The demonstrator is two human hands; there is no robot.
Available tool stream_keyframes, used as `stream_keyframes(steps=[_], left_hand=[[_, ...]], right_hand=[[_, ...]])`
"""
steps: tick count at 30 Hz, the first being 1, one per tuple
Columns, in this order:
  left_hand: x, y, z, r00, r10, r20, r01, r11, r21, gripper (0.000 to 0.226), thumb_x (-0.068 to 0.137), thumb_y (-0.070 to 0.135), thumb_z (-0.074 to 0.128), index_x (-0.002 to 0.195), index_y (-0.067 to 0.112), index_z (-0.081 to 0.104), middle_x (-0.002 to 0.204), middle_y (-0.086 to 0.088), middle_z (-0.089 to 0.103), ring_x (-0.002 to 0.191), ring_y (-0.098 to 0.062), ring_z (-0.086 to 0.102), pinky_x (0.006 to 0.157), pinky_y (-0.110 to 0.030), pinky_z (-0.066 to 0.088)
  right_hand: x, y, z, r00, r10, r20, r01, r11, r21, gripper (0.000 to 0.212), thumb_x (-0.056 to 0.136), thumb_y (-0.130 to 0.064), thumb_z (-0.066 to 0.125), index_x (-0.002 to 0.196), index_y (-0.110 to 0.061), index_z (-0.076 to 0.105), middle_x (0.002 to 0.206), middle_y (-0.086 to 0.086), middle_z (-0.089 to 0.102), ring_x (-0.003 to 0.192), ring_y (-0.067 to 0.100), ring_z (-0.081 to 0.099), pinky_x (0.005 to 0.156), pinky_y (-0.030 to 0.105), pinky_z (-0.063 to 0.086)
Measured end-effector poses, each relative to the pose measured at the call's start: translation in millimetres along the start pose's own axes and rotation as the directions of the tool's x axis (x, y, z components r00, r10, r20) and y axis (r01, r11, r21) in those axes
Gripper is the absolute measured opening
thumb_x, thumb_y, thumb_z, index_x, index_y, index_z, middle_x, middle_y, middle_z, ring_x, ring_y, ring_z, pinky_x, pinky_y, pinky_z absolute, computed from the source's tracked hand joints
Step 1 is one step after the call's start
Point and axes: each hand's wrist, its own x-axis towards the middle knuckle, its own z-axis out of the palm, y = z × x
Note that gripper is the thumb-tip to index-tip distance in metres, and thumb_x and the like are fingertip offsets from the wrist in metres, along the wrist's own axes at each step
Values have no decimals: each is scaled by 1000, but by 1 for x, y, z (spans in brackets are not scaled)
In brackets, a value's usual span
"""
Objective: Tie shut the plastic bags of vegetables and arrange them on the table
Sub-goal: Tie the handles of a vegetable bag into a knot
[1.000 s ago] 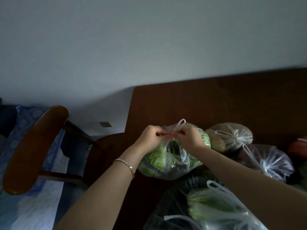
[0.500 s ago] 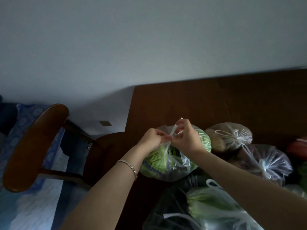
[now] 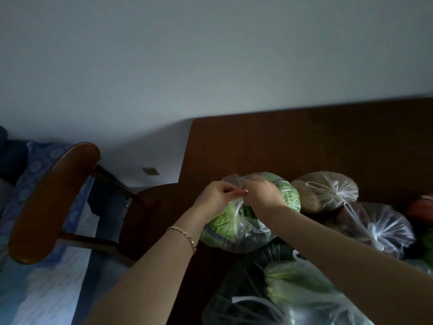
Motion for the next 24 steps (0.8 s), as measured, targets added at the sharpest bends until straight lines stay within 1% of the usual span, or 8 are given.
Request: stream_keyframes(steps=[3, 7, 9, 11, 13, 16, 20, 24], left_hand=[[-5, -1, -1, 998, 60, -11, -61, 997, -57, 24, 62, 55, 70, 63, 31, 72, 70, -5, 58, 68, -18, 47, 66, -32, 35], [-7, -12, 2, 987, 140, -81, -142, 990, -24, 16, 81, 25, 69, 87, 10, 70, 70, 10, 61, 62, 3, 55, 59, -10, 41], [-7, -14, 4, 973, 201, -111, -200, 980, 17, 17, 82, 22, 68, 91, 7, 70, 72, 9, 61, 61, 7, 55, 59, -9, 42], [-7, -15, 7, 962, 236, -138, -226, 970, 85, 16, 84, 22, 66, 92, 8, 69, 72, 10, 59, 61, 4, 54, 59, -10, 42], [-10, -15, 13, 952, 252, -175, -228, 962, 150, 13, 87, 21, 62, 91, 10, 67, 70, 12, 55, 60, 0, 51, 56, -10, 40], [-12, -21, 19, 923, 321, -212, -276, 937, 215, 8, 87, 15, 59, 85, 10, 66, 68, 10, 54, 59, -1, 48, 56, -13, 37], [-14, -25, 21, 898, 390, -205, -318, 895, 313, 10, 86, 10, 56, 83, 7, 65, 71, 6, 54, 62, 1, 46, 57, -10, 35], [-18, -24, 24, 877, 423, -226, -345, 884, 316, 18, 84, 16, 52, 82, 5, 66, 74, 6, 55, 63, 3, 46, 59, -10, 37]], right_hand=[[1, 2, -4, 999, 30, 33, -34, 993, 114, 18, 87, -10, 51, 100, -3, 62, 104, 15, 63, 96, 31, 60, 77, 37, 47], [-7, 9, -3, 997, 77, -31, -59, 918, 393, 13, 82, -11, 62, 91, -6, 70, 90, 10, 70, 79, 19, 63, 69, 30, 51], [-9, 9, -2, 990, 124, -64, -80, 877, 473, 15, 79, -14, 68, 92, -8, 72, 89, 5, 70, 77, 12, 61, 70, 23, 51], [-8, 9, -2, 980, 181, -78, -113, 841, 529, 18, 76, -18, 72, 91, -9, 72, 86, 2, 69, 78, 10, 61, 72, 23, 51], [-8, 8, -2, 971, 227, -75, -147, 815, 560, 18, 73, -19, 75, 88, -11, 70, 81, -2, 66, 77, 10, 60, 69, 22, 50], [-13, 8, 0, 970, 234, -67, -157, 810, 565, 22, 73, -15, 73, 85, -17, 56, 75, -9, 58, 70, 5, 55, 56, 14, 40], [-19, 5, 1, 976, 210, -63, -139, 816, 562, 25, 77, -10, 67, 88, -15, 45, 74, -5, 57, 66, 10, 53, 52, 18, 40], [-20, 5, -4, 983, 170, 64, -177, 817, 549, 26, 81, -12, 63, 92, -18, 40, 71, -7, 50, 61, 8, 47, 50, 18, 34]])
